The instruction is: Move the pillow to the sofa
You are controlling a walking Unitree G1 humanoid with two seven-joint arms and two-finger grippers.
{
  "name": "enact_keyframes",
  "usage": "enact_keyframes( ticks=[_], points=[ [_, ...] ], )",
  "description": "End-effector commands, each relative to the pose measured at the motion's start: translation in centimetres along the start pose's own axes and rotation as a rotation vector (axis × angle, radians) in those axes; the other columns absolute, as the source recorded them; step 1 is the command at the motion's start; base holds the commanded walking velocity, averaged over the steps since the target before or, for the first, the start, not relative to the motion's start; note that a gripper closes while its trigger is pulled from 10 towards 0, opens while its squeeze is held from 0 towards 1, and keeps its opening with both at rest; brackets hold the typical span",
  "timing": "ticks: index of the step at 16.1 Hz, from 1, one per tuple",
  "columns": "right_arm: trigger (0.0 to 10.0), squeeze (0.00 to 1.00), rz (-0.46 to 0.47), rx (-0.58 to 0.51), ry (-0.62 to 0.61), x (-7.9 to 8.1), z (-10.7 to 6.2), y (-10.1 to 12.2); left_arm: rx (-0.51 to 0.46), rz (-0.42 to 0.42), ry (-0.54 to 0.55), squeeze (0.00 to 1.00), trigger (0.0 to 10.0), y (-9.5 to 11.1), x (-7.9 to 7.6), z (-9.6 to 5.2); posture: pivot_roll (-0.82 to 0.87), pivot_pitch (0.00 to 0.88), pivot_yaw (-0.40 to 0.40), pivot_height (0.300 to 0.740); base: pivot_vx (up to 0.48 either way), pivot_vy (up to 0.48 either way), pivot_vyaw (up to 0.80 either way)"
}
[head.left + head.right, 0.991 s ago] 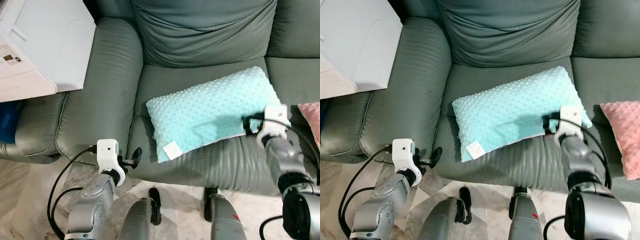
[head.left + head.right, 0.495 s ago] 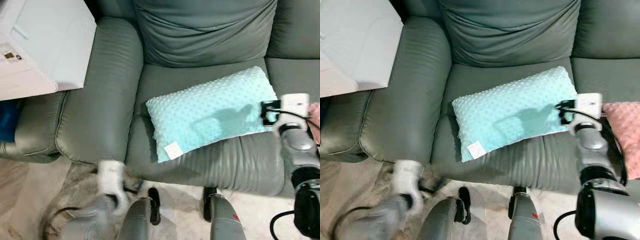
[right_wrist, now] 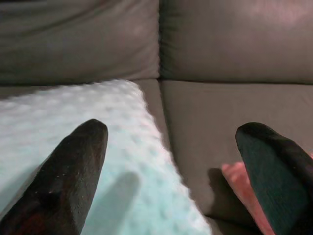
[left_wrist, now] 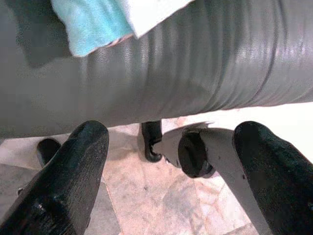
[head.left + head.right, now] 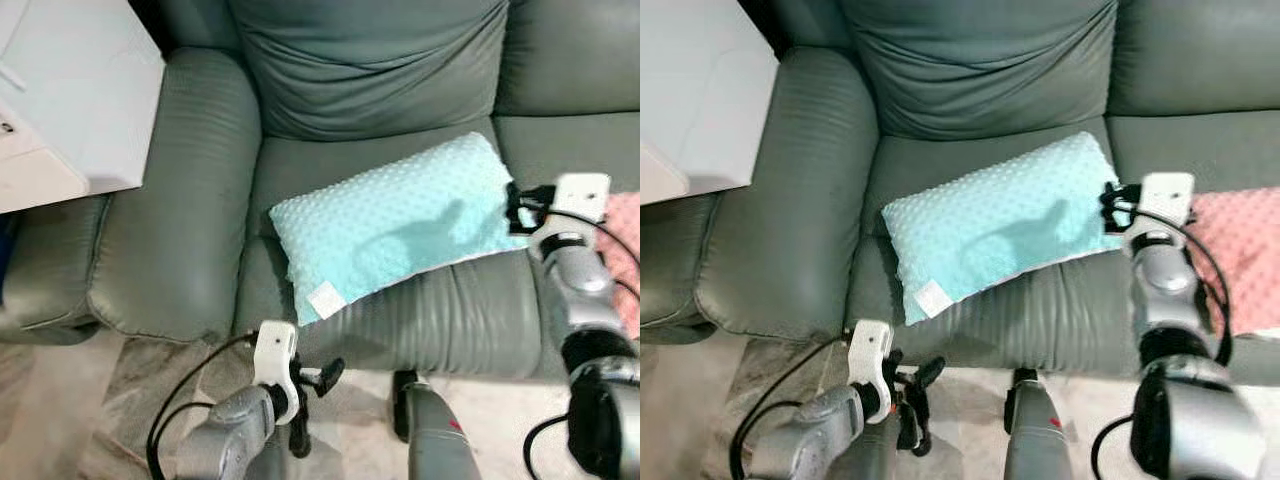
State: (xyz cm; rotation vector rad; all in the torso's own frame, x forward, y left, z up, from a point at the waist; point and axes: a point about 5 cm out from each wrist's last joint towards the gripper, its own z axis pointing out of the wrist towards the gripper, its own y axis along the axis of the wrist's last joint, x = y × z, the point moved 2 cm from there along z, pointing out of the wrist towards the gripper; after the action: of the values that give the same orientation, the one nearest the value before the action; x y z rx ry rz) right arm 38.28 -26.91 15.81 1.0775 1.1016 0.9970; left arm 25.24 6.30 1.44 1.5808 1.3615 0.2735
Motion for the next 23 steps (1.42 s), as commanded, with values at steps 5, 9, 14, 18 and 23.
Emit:
enact_keyframes(
  ticks=[5, 9, 14, 18, 23],
  points=[
    [10.0, 0.0, 0.052, 0.163, 0.171, 4.5, -8.7, -4.6, -0.106, -0.046, 0.062, 0.0, 10.0, -1.1, -0.3, 2.6, -0.23, 0.424, 0.075, 0.74, 0.0, 0.0, 0.0],
    [10.0, 0.0, 0.098, 0.169, 0.163, 5.0, -11.8, -2.9, -0.167, 0.017, 0.108, 0.0, 10.0, -1.5, -1.3, 3.4, -0.28, 0.444, 0.045, 0.74, 0.0, 0.0, 0.0],
    [10.0, 0.0, 0.099, 0.383, 0.244, 6.5, -16.3, -3.7, -0.226, 0.163, 0.188, 0.0, 10.0, -1.3, -0.9, 3.7, -0.29, 0.446, 0.019, 0.74, 0.0, 0.0, 0.0],
    [10.0, 0.0, 0.121, 0.464, 0.257, 7.4, -18.4, -4.1, -0.255, 0.248, 0.25, 0.0, 10.0, -0.6, 1.0, 3.3, -0.29, 0.445, 0.024, 0.74, 0.0, 0.0, 0.0],
    [10.0, 0.0, 0.265, 0.537, 0.462, 10.4, -21.5, -3.0, -0.183, 0.415, 0.357, 0.0, 10.0, -1.9, 2.7, 3.0, -0.32, 0.456, 0.014, 0.74, 0.0, 0.0, 0.0]
  ],
)
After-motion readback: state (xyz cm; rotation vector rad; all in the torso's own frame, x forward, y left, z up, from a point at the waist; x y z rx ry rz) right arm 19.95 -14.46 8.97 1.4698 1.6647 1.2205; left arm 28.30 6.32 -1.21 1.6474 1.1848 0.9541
